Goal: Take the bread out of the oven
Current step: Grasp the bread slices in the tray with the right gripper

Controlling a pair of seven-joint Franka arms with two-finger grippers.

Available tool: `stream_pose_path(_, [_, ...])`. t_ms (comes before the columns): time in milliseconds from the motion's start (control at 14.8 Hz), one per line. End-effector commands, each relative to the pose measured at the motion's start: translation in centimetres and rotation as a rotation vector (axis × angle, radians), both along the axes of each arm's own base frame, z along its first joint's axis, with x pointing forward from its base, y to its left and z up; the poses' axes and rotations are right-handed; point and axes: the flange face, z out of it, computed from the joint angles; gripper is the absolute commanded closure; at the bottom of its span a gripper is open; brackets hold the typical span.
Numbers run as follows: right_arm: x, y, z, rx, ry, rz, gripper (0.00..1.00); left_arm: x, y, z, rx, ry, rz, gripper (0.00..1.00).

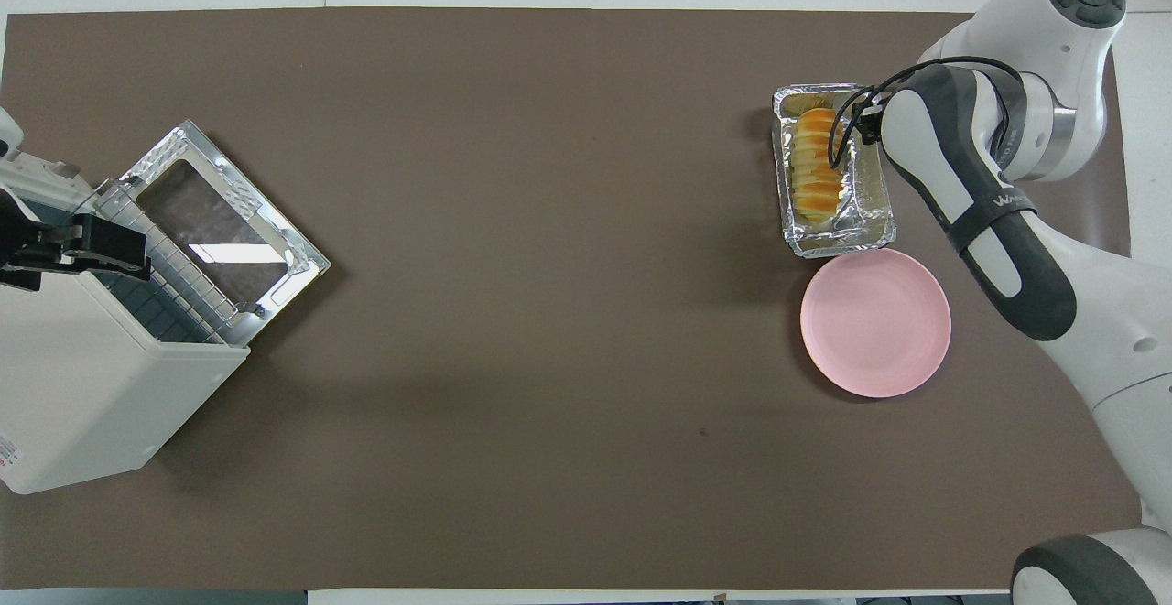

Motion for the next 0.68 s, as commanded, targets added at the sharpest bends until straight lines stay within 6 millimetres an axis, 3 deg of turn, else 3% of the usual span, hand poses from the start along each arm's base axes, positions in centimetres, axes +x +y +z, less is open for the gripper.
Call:
stream_pose_path(0, [0.7, -1.7, 0.5, -0.005, -0.016, 0.037, 1.00, -0.2, 0.3, 0.2, -0.006, 0.011, 0.011, 0.00])
stream_pose_path(135, [0.7, -1.3, 0.5, -0.005, -0.014, 0.039, 1.00, -0.4, 0.3, 0.2, -0.006, 0.022, 0.010, 0.00])
stream_pose_path(203, [0.7, -1.2, 0.8, -0.002, -0.015, 0.038, 0.62, -0.7, 0.2, 0.1, -0.004, 0.033, 0.010, 0.00])
stream_pose_path(270, [0.6, -0.9, 1.8, -0.003, -0.026, 0.040, 0.01, -0.6, 0.3, 0.0, -0.004, 0.030, 0.012, 0.00])
stream_pose_path(541, [-0.8, -0.4, 5.4, -0.041, 0.021, 0.069, 0.00, -0.6, 0.3, 0.0, -0.004, 0.030, 0.012, 0.00])
stream_pose_path(608, [-0.8, -0.1, 5.5, -0.042, 0.023, 0.072, 0.00, -0.6, 0.3, 0.0, -0.004, 0.030, 0.012, 0.00])
